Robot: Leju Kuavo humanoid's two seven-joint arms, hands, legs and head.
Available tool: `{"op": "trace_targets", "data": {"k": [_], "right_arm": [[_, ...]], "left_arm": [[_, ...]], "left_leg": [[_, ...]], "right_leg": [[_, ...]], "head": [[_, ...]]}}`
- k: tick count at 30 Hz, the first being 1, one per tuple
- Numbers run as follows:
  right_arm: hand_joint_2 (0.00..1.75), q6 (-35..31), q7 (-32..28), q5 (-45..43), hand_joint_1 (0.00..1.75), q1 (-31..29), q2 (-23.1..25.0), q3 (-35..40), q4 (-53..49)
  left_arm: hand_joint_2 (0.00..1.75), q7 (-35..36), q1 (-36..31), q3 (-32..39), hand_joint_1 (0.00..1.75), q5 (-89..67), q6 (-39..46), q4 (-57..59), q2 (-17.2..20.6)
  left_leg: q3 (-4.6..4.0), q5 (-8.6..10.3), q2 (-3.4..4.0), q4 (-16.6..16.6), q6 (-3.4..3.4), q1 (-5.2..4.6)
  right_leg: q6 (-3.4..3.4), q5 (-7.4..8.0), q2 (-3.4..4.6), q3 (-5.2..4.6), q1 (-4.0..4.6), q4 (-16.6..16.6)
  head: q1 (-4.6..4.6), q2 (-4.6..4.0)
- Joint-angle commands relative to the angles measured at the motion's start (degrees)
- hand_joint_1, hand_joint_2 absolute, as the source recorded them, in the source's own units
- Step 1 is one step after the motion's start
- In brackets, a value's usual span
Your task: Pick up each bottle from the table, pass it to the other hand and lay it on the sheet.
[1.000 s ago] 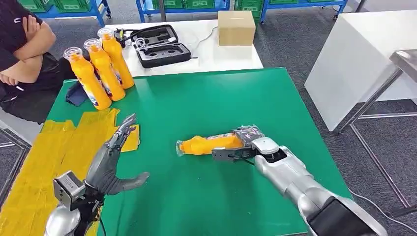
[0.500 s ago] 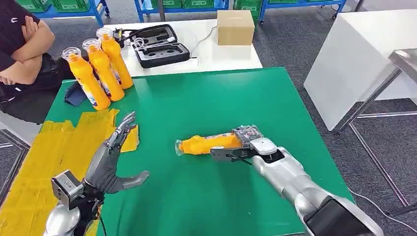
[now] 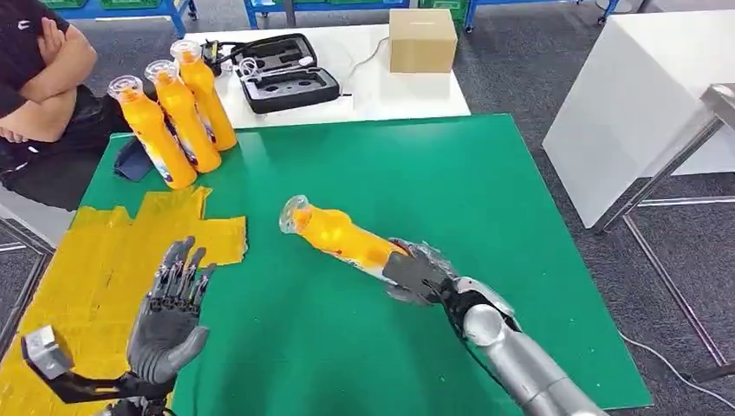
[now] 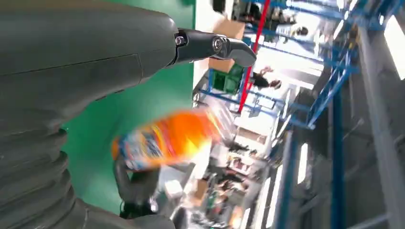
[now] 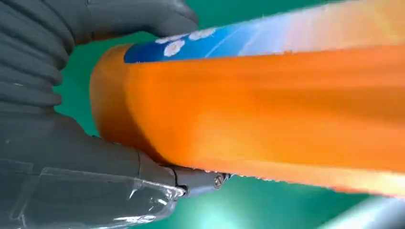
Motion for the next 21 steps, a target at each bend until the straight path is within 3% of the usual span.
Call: {"op": "trace_targets", "data": {"k": [1,6,15,21], "right_arm": [[1.75,-0.57,-0.49,-0.04,1.75,4.31,-3.66,0.28,-16.10],[1.75,-0.32,-0.45,0.18,1.75,2.78,-0.74,4.65,-12.84],[1.75,-0.44,-0.51,0.39,1.75,1.40,0.41,6.88,-11.41],[1.75,-0.26,0.11,-0.80,1.75,-3.48,4.17,11.04,-6.67]], "left_arm": [[1.75,1.13,3.51,4.84,0.00,1.42,-1.39,0.55,-4.41],[1.75,2.79,3.67,2.70,0.00,2.96,-1.68,2.41,-5.64],[1.75,2.77,3.49,1.79,0.00,3.45,-1.68,3.40,-5.07],[1.75,0.71,2.63,-6.42,0.00,-2.45,-0.24,4.64,-5.02]], "left_leg": [[-0.11,-0.07,0.04,0.01,0.02,-0.01],[-0.40,-0.01,0.11,0.01,-0.02,0.05],[-0.36,0.00,0.05,-0.05,0.01,-0.02],[-0.45,0.01,0.22,-0.03,-0.02,0.01]], "right_leg": [[0.03,-0.06,-0.11,-0.07,0.00,-0.03],[0.01,0.03,-0.08,-0.34,0.06,-0.07],[0.02,0.02,-0.09,-0.32,-0.01,-0.06],[0.01,0.07,0.02,-0.44,0.02,-0.04]], "head": [[0.02,0.00],[0.02,0.00],[0.02,0.00],[0.02,0.00]]}}
